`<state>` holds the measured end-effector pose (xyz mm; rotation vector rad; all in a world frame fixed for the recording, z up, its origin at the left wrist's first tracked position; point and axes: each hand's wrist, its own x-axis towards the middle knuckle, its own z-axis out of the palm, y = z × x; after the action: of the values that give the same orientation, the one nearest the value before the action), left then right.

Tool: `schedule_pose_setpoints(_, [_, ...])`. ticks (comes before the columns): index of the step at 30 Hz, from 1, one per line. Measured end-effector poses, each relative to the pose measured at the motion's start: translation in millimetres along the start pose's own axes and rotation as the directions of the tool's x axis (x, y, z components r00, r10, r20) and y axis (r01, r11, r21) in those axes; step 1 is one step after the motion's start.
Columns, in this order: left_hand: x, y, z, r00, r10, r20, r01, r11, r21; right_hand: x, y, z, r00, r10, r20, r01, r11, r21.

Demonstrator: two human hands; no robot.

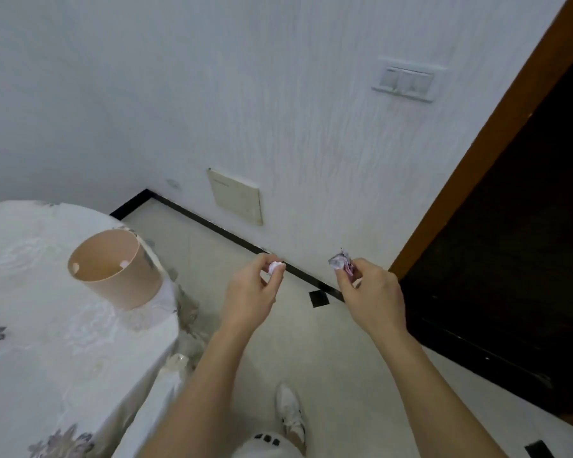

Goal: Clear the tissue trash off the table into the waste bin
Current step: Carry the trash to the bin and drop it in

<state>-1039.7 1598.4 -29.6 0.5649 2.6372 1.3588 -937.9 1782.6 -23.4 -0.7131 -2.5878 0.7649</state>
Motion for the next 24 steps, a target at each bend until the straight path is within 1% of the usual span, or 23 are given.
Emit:
schedule_pose_setpoints(3, [58,-5,-2,1.0,-0.019,-0.018,0.019,1.0,-0.009,66,-7,16,1.0,-0.028,0.01,0.028,0.999,-0.018])
schedule_pose_setpoints(7, [126,-9,-16,0.996,-0.015,-0.083,0.017,1.0,0.023,142,-23,35,0.997,-0.074,0.024,0.073,0.996,0.042])
schedule_pose_setpoints(10, [160,-10,-24,0.994,-0.037,-0.101,0.044,0.997,0.061,180,-34,52,0.993,-0.102,0.06,0.096,0.991,0.09])
schedule_pose_setpoints(16, [222,-26,-35,0.979,-0.104,-0.176,0.118,0.99,0.074,253,-57,91,0.978,-0.168,0.126,0.15,0.979,0.139])
schedule_pose_setpoints(20, [266,-41,-40,0.96,-0.141,-0.242,0.166,0.982,0.086,308,-72,125,0.952,-0.244,0.187,0.215,0.963,0.163])
schedule_pose_setpoints(24, [316,-59,-50,0.915,-0.212,-0.344,0.262,0.959,0.104,376,-93,168,0.913,-0.328,0.241,0.287,0.939,0.188])
